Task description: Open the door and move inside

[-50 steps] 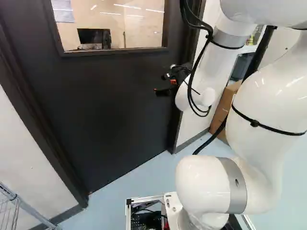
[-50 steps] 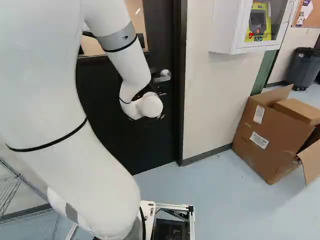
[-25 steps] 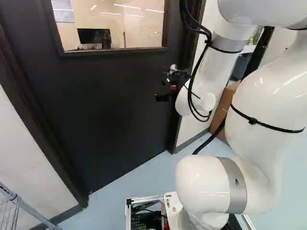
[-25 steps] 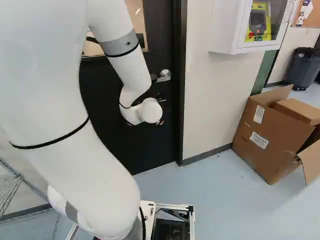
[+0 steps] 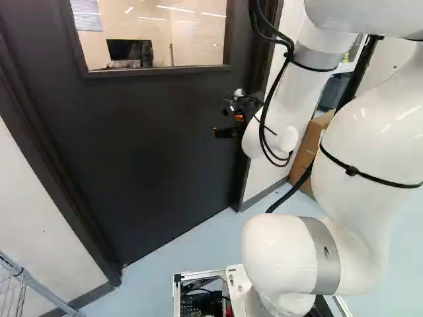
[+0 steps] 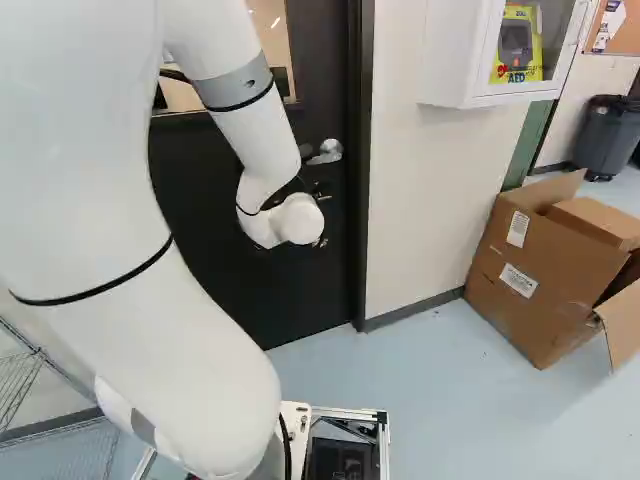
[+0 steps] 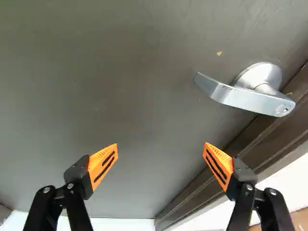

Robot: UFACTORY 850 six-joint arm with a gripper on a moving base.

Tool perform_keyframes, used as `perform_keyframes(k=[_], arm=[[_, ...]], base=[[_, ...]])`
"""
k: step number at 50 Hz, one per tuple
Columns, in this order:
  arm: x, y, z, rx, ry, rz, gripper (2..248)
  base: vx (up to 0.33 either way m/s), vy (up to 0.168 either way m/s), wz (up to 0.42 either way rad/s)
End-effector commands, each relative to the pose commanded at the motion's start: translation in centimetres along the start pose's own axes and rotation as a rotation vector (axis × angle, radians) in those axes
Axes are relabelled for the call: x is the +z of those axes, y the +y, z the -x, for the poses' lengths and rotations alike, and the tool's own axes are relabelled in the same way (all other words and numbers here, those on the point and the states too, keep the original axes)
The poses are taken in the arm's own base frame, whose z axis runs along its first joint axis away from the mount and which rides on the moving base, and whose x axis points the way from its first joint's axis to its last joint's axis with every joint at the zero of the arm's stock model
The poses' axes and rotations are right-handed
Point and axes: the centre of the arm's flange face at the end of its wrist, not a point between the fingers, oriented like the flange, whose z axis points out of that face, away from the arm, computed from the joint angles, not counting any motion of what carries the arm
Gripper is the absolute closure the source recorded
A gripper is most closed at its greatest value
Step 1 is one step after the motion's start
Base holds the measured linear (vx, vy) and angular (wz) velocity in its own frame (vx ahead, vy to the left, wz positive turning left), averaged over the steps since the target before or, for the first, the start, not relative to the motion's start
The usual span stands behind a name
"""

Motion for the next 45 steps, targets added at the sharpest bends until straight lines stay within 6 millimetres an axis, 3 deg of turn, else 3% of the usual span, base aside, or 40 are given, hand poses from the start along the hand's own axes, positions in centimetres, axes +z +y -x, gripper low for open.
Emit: perform_keyframes(k=[45], arm=[[-2.1, 0.7, -4.3, -0.058, 0.094, 0.044, 3]], base=[[0.0, 0.0, 0.0]])
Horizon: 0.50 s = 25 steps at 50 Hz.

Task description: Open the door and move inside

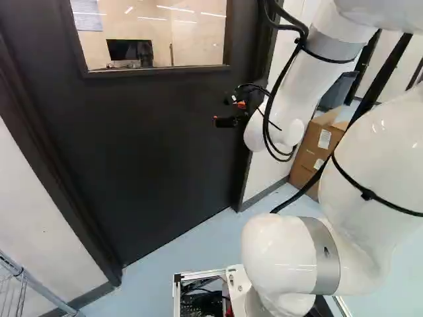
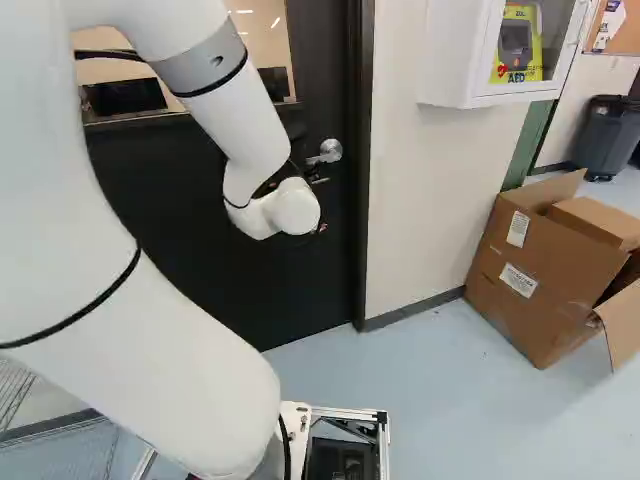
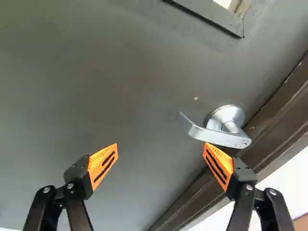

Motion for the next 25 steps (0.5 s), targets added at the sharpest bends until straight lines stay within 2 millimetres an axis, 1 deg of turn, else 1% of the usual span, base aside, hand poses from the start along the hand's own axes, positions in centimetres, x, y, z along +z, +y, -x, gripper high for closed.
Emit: perform_keyframes(k=[25], arm=[[1.4, 1.6, -2.6, -0.031, 0.052, 0.015, 3]], base=[[0.0, 0.0, 0.0]])
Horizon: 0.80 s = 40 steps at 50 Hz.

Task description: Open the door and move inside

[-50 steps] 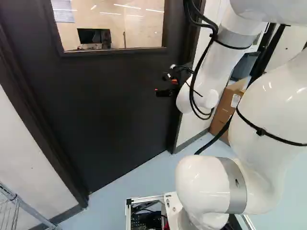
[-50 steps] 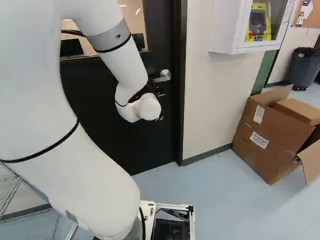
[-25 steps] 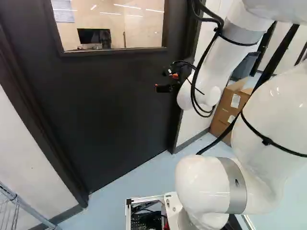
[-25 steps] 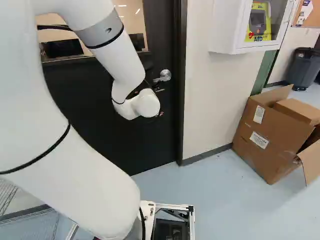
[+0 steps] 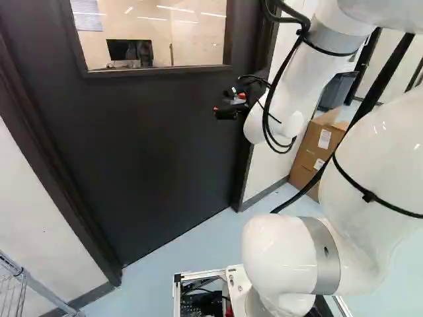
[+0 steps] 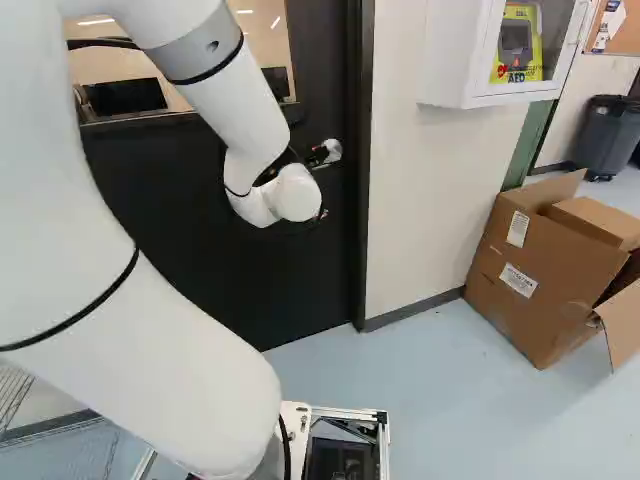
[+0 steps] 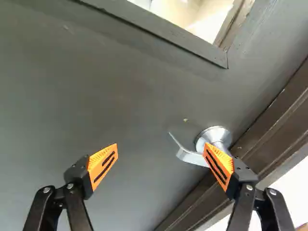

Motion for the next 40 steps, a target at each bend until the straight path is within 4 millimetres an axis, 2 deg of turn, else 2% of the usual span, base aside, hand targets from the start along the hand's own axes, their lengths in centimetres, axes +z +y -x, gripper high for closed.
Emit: perform_keyframes(k=[12, 29, 40], arm=[[1.1, 0.4, -0.3, -0.003, 0.006, -0.006, 3], [2.9, 0.5, 1.3, 0.015, -0.023, -0.025, 3], [3.4, 0.2, 2.4, 0.028, -0.044, -0.036, 3]], base=[[0.0, 0.0, 0.0], [0.0, 0.0, 0.0], [0.0, 0.0, 0.0]])
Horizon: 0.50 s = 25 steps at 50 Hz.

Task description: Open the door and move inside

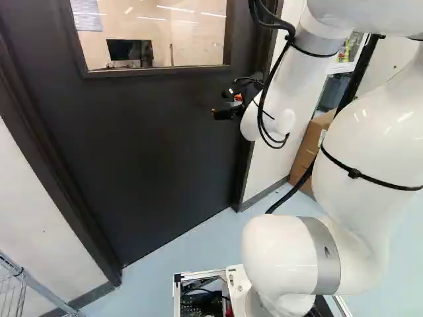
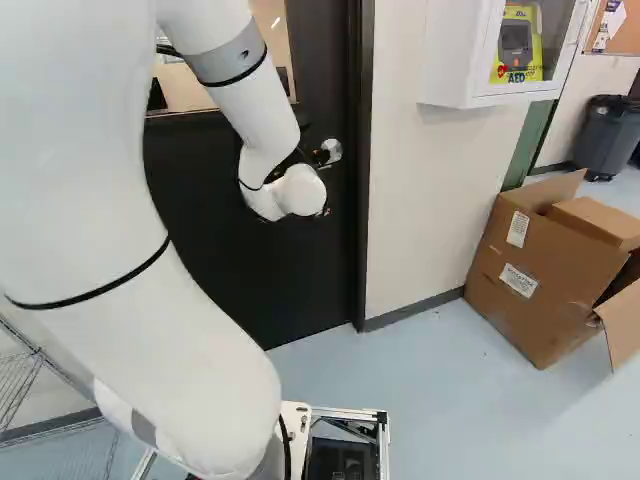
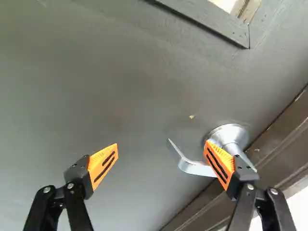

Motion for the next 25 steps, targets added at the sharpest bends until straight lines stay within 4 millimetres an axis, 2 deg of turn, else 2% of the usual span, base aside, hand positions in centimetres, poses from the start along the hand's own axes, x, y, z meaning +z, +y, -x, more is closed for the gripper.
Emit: perform_keyframes(k=[25], arm=[[0.7, -0.7, 2.5, 0.03, -0.049, -0.022, 3]], base=[[0.0, 0.0, 0.0]])
